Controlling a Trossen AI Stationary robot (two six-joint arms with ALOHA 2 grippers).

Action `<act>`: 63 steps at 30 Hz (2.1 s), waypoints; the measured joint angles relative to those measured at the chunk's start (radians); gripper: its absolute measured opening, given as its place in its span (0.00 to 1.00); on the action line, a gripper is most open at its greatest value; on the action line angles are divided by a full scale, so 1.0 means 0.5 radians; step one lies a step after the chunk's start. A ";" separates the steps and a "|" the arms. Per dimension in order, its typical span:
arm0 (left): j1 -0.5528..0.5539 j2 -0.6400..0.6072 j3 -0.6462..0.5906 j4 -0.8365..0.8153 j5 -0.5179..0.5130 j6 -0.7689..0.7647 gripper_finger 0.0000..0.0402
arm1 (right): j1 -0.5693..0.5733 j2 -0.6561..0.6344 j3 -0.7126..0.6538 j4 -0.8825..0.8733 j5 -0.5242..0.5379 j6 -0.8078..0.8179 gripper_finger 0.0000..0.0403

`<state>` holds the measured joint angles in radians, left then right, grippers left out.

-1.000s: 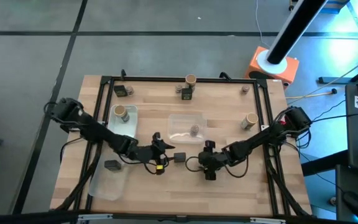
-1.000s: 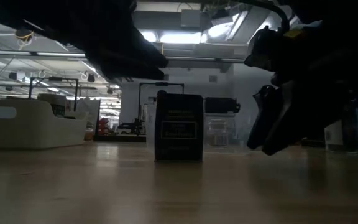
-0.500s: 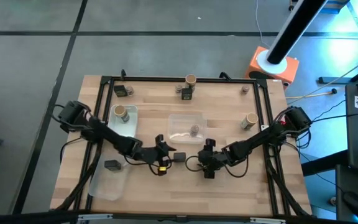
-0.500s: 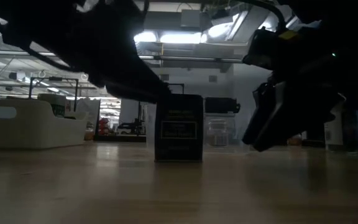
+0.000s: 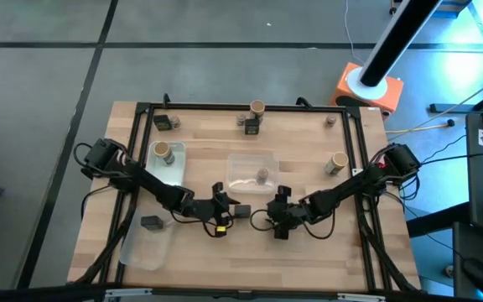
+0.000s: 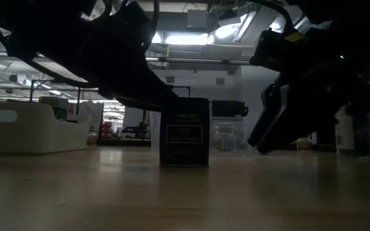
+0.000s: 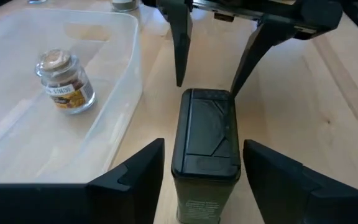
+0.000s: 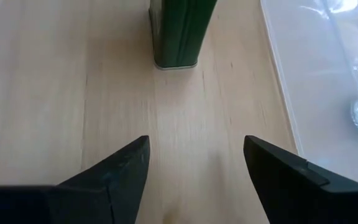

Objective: Sort spices by type
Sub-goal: Put the black seasoning can into the bottom transparent bin

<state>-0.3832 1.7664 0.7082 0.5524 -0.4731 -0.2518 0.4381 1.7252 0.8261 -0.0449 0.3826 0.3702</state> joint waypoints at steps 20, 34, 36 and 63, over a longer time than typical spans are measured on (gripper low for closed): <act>-0.226 -0.335 0.000 -0.265 0.039 0.000 0.33 | 0.000 0.000 -0.001 0.000 0.038 0.052 0.65; -0.540 -1.060 0.001 -1.204 0.026 -0.418 0.32 | 0.000 0.001 -0.001 0.097 0.075 0.060 0.65; -0.593 -1.142 0.002 -1.315 0.026 -0.489 0.31 | 0.000 0.001 -0.001 0.098 0.104 0.062 0.65; -1.331 -1.292 0.435 -2.905 -0.098 -1.746 0.31 | 0.000 0.002 -0.001 0.088 0.235 0.201 0.65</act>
<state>-1.0486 1.1205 0.9257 -0.9003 -0.5220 -1.1247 0.4381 1.7260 0.8257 -0.0010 0.4999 0.4706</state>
